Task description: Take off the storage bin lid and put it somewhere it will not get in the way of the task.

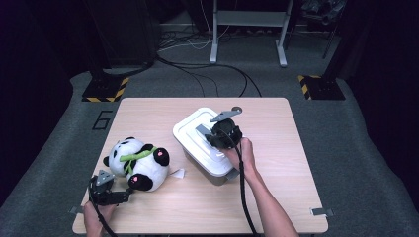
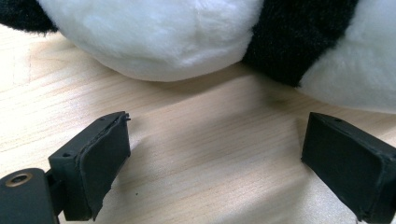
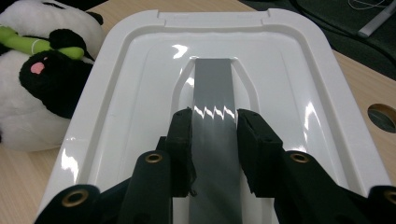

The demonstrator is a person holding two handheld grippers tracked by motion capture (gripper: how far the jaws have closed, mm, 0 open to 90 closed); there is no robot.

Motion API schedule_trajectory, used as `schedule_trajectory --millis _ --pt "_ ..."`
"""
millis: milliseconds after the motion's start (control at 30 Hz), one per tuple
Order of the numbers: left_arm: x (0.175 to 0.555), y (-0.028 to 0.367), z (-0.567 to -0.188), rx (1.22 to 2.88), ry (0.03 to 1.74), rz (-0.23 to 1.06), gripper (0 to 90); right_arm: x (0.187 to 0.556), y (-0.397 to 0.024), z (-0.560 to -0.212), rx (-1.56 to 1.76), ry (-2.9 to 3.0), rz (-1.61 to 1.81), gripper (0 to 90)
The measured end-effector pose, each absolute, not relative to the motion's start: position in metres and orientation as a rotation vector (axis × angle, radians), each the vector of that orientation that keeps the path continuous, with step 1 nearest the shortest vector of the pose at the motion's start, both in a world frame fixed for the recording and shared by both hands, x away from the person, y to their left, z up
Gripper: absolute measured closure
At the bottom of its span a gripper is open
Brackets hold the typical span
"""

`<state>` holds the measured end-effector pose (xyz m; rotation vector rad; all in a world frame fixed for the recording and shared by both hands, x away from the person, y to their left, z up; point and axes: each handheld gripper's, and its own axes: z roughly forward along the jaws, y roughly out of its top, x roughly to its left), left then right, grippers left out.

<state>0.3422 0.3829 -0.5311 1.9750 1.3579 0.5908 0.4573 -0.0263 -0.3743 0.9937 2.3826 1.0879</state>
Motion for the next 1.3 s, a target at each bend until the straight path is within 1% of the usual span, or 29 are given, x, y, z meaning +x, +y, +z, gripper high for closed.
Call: schedule_trajectory --millis 167,500,1300 --pt "0.342 0.383 -0.531 1.975 1.358 0.591 7.1 0.455 -0.027 -0.369 1.008 2.371 1.089 66.8" --pt "0.342 0.383 -0.531 1.974 1.357 0.590 7.1 0.451 -0.041 -0.356 1.001 2.325 1.119 66.8" --pt "0.342 0.383 -0.531 1.975 1.356 0.588 7.2 0.445 -0.087 -0.348 1.087 2.238 1.122 66.8"
